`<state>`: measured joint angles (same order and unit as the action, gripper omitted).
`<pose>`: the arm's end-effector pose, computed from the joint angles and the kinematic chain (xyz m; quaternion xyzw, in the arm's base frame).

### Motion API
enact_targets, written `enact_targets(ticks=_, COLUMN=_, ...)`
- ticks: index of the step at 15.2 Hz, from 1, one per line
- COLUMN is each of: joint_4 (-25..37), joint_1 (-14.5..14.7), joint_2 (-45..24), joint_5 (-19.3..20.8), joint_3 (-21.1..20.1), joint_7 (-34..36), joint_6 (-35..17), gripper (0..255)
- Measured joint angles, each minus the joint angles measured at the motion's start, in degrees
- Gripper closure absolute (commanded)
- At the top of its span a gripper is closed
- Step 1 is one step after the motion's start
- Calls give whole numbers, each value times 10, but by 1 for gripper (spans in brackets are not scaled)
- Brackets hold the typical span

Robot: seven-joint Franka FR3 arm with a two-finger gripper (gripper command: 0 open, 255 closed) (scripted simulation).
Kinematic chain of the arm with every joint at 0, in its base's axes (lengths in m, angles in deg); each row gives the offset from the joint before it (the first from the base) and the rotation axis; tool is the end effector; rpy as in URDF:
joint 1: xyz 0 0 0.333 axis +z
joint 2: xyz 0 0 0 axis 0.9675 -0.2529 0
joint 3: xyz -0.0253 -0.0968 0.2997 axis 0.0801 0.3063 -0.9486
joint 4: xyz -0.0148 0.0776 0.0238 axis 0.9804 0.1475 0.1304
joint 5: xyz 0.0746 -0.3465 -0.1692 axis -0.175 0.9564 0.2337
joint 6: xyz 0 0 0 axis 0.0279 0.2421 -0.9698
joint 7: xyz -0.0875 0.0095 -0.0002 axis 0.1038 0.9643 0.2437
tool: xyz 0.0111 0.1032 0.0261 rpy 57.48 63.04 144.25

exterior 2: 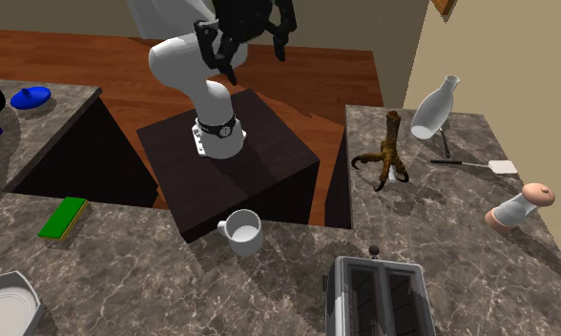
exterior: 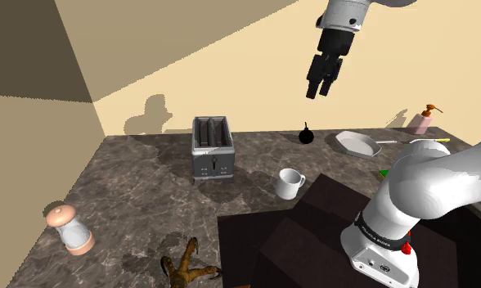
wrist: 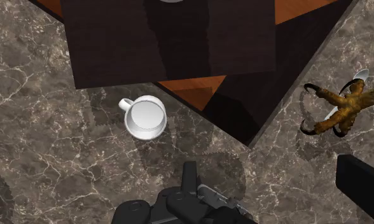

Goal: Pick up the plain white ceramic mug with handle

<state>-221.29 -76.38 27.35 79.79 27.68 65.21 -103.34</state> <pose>0.2981 -0.0158 0.5946 -0.9967 0.0143 0.0099 0.0787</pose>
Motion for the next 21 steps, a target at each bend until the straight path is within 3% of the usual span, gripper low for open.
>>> enact_targets(ticks=3, joint_4=-27, joint_1=-3, joint_2=5, joint_5=5, joint_3=2, joint_7=-6, joint_6=-23, gripper=0)
enact_targets(ticks=8, joint_4=-118, joint_1=-5, joint_2=7, joint_5=11, joint_3=-9, joint_7=-8, joint_6=-116, gripper=0)
enact_targets(ticks=14, joint_4=-224, joint_1=-14, joint_2=-9, joint_5=25, joint_3=-12, joint_7=-19, joint_6=-245, gripper=0)
enact_targets(ticks=21, joint_4=-308, joint_1=-22, joint_2=-103, joint_5=40, joint_3=-13, joint_7=-28, joint_6=-430, gripper=0)
